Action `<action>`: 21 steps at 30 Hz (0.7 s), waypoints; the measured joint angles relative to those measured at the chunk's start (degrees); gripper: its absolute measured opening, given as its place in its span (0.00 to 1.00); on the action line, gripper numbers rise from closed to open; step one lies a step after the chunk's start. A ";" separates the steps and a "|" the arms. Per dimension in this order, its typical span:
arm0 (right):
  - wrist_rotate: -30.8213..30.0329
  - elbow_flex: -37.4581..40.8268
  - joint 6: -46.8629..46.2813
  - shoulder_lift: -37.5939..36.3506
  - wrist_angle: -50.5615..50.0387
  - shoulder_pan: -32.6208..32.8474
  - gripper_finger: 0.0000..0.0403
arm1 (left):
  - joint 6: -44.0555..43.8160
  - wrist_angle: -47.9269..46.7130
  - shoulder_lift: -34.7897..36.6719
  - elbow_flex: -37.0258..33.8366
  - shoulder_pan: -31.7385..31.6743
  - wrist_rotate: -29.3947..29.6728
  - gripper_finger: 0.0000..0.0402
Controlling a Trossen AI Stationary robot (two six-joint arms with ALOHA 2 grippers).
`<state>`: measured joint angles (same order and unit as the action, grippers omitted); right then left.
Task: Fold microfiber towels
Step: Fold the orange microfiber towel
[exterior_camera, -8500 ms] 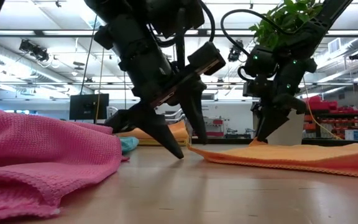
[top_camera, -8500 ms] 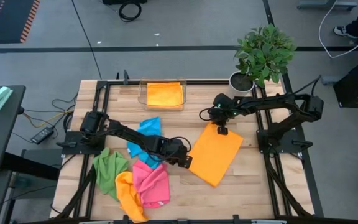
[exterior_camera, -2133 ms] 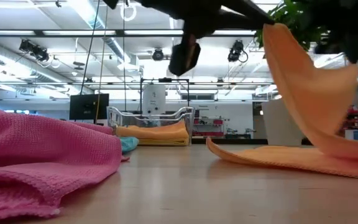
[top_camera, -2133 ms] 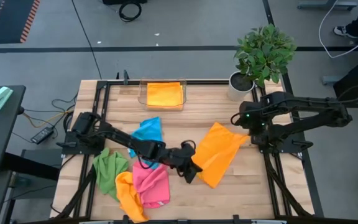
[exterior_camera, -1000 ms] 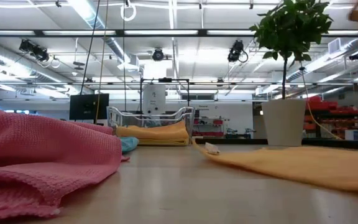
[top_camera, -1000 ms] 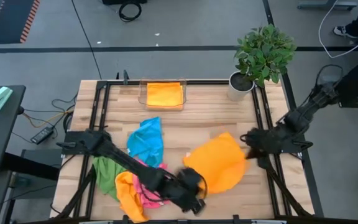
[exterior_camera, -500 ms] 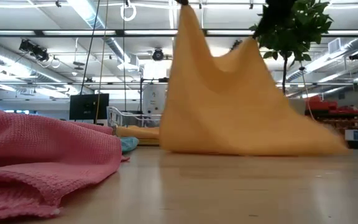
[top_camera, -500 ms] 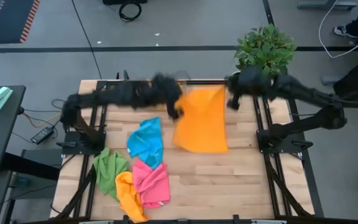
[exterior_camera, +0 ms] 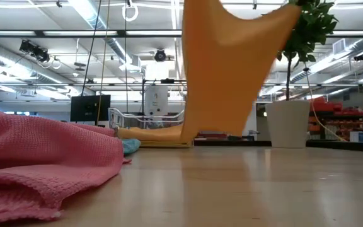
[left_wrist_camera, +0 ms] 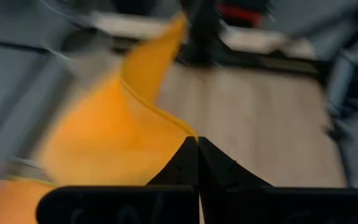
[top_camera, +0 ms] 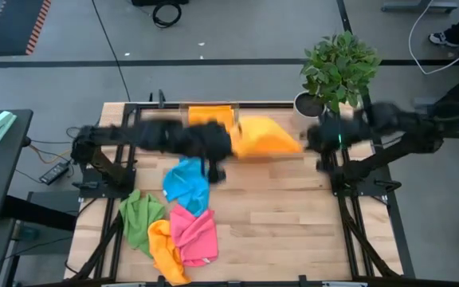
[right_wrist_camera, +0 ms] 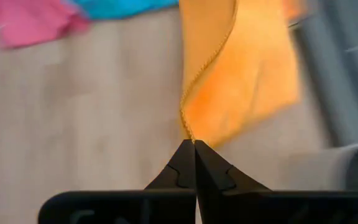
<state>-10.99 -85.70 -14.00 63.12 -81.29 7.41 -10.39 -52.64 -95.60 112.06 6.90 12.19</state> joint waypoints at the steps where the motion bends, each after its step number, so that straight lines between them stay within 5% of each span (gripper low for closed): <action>1: 0.16 3.23 -4.22 -0.95 1.04 4.40 0.00 | -2.50 0.70 -0.13 -2.10 2.19 -0.14 0.00; 5: 0.09 18.18 -22.51 -3.32 10.13 22.09 0.00 | -14.83 15.09 -0.71 -16.17 11.16 0.17 0.00; 12: -0.08 39.40 -48.79 0.72 38.68 45.89 0.00 | -40.28 58.98 -7.44 -41.21 23.86 5.42 0.01; 16: -0.07 42.00 -57.66 4.50 43.69 52.03 0.00 | -49.59 59.86 -9.41 -44.07 26.76 11.85 0.00; 21: -2.74 41.24 -61.00 5.81 39.50 52.42 0.00 | -51.95 55.68 -9.06 -44.10 26.00 12.67 0.01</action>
<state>-13.73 -44.47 -75.00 68.93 -41.79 59.83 -62.34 3.04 -104.65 67.96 32.89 24.86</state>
